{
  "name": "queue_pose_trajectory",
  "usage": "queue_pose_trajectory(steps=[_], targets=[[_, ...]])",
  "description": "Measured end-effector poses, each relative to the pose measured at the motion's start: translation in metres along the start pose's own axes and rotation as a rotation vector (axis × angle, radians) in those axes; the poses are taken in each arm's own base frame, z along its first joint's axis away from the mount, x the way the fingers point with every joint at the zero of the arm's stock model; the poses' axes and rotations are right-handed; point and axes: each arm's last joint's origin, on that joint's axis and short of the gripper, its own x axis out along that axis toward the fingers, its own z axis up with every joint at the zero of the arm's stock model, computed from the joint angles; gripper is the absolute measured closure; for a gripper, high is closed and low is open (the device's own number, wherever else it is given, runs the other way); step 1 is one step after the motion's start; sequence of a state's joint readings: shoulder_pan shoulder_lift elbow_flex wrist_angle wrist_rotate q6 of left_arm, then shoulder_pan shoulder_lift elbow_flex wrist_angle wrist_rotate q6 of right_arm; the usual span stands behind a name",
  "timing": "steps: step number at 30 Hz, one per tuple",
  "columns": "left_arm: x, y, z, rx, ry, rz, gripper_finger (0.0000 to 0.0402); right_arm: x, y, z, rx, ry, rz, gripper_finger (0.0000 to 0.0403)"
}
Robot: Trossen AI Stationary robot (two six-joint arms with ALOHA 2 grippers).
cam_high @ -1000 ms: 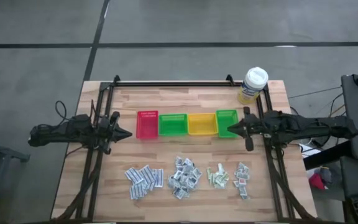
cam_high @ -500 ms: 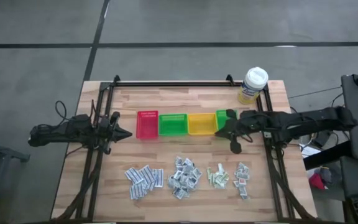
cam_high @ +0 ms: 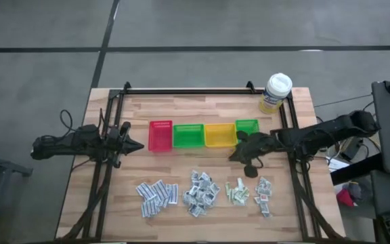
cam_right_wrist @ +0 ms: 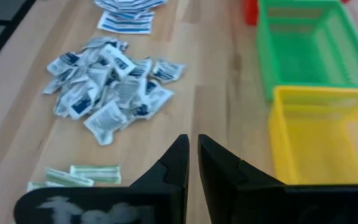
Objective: Pick & Place First Aid Supplies
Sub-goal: Put the blue alcohol pad into the right green bin
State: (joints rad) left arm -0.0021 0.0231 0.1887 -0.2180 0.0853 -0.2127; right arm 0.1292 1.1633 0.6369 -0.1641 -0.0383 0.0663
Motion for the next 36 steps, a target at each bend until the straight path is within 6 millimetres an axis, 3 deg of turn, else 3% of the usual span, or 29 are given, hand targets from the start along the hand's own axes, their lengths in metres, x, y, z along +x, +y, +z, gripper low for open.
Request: queue_pose_trajectory(steps=[7,18,29,36], targets=[[0.000,0.000,0.000,0.000,0.000,0.000,0.0401,0.033,0.015,0.000,-0.020,0.029,0.110,0.0369],[0.000,0.000,0.000,-0.001,0.004,0.000,0.0401,0.082,0.025,0.009,-0.060,0.155,0.128,0.0369],[0.001,0.000,0.000,-0.002,0.008,0.001,0.0401,0.094,0.035,0.017,0.008,0.352,0.142,0.0365],[0.001,0.000,-0.001,-0.002,0.012,0.002,0.0401,0.093,0.047,0.026,0.019,0.373,0.154,0.0323]])
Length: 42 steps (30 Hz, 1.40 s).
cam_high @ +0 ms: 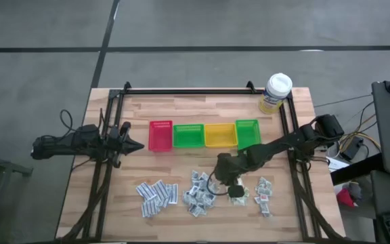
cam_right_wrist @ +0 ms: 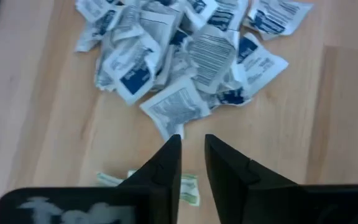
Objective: Pick & Place First Aid Supplies
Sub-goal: Put the blue alcohol pad into the right green bin
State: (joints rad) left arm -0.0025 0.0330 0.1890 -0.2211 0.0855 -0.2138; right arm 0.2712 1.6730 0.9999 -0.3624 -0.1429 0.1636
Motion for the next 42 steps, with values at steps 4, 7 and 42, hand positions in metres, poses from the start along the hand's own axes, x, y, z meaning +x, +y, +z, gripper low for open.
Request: queue_pose_trajectory(steps=[4,7,42], targets=[[0.000,0.000,0.000,0.000,0.000,0.001,0.0401,0.000,0.004,0.002,0.044,-0.007,0.007,0.0293],[0.000,0.000,0.000,0.000,0.000,0.000,0.0401,0.000,0.005,0.001,0.110,-0.007,0.006,0.0277],[0.001,0.000,-0.001,-0.001,0.013,0.003,0.0401,0.037,0.000,-0.003,0.486,0.019,-0.017,0.0257]])
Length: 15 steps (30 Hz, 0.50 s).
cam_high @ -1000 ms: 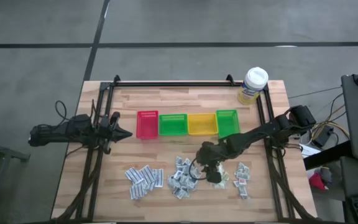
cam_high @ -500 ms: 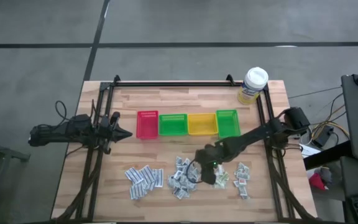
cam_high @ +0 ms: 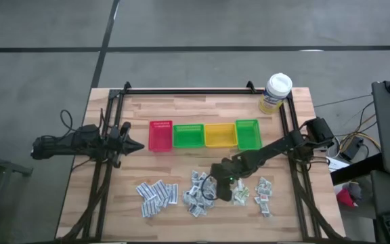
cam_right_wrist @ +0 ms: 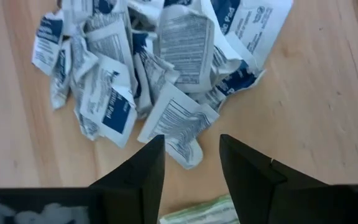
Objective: Pick & Place First Aid Supplies
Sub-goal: Put the blue alcohol pad into the right green bin
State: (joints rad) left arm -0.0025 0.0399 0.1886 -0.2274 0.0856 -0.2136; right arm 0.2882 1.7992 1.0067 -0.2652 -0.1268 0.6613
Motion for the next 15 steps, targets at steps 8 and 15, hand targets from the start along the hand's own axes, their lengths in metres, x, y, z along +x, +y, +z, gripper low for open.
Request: queue_pose_trajectory(steps=[8,15], targets=[[0.000,0.000,0.000,0.000,0.000,0.000,0.0401,0.015,-0.004,-0.001,0.004,-0.002,-0.031,0.0269],[0.000,0.000,0.000,0.000,0.000,0.000,0.0401,0.017,-0.004,-0.001,0.002,-0.006,-0.046,0.0273]])
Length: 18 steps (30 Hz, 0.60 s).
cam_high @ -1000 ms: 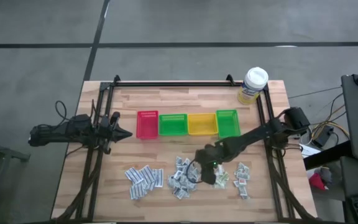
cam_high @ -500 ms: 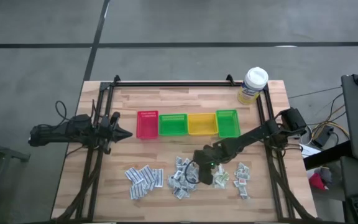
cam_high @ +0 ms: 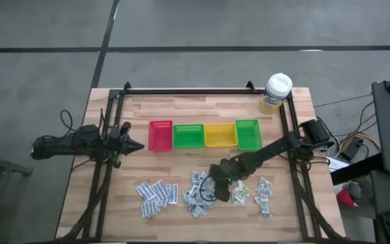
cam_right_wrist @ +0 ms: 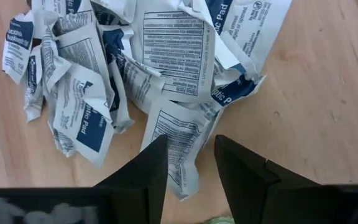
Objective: Pick & Place First Aid Supplies
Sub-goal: Put the blue alcohol pad into the right green bin
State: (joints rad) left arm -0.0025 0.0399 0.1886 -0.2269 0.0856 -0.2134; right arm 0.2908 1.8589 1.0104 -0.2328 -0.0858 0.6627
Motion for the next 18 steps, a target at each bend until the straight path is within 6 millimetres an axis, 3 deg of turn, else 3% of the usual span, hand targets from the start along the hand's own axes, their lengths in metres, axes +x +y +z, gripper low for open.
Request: queue_pose_trajectory(steps=[18], targets=[[0.0000,0.0000,0.0000,0.000,0.000,0.001,0.0401,-0.0038,0.0051,0.0049,-0.036,0.000,0.037,0.0350]])
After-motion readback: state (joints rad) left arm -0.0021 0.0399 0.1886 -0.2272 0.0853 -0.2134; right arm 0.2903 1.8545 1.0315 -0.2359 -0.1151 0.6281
